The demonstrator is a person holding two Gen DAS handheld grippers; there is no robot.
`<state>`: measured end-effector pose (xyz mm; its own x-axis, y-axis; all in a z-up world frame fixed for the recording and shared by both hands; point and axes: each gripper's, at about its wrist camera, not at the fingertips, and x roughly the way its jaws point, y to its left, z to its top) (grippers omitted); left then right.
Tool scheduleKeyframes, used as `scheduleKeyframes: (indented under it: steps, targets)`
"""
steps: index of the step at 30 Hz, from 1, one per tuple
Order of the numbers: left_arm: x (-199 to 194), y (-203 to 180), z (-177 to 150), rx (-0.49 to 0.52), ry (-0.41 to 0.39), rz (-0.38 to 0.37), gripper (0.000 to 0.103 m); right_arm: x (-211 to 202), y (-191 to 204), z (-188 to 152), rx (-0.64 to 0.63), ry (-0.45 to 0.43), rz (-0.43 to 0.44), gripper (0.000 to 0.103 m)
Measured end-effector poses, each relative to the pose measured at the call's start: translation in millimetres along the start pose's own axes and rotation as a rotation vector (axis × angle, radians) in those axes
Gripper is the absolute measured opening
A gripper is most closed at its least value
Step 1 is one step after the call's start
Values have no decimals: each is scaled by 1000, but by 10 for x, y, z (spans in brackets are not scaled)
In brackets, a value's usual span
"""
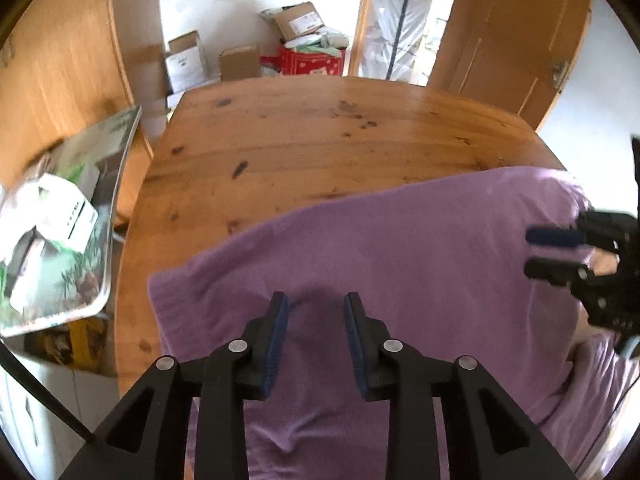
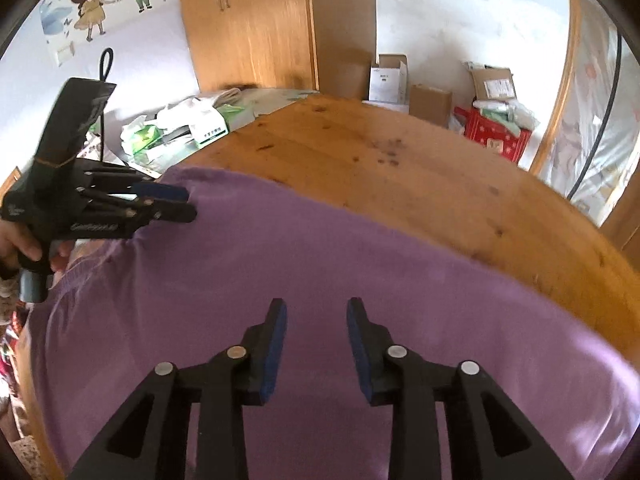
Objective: Fold clothes
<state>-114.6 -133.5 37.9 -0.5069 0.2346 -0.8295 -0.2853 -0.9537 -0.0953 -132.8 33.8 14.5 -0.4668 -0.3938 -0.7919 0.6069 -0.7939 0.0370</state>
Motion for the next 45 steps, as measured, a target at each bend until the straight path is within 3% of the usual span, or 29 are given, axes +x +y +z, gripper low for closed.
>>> scheduleKeyframes:
  steps: [6,12,19,22,26,41,45]
  targets:
    - [55,116,171,13,-18,-19,34,216,-150,215,-13,-1,-15,32]
    - [203,101,253,179,10,-3,35,343,-303,346,-56,-24,0,37]
    - [245,331,396,119,-5,-23,35,565,-419,426,-95,30,50,38]
    - [285,338,415,155,7,-34,35,621,-481,455,-88,38,104,38]
    - [345,365,433,196,36,-108,35,703,-564,474,-75,60,138,38]
    - [312,426,363,260,73,-149,35,734,-505,464,-116,44,116,41]
    - [303,363,326,293,54,-106,35,732,-479,457,-123,43,92,41]
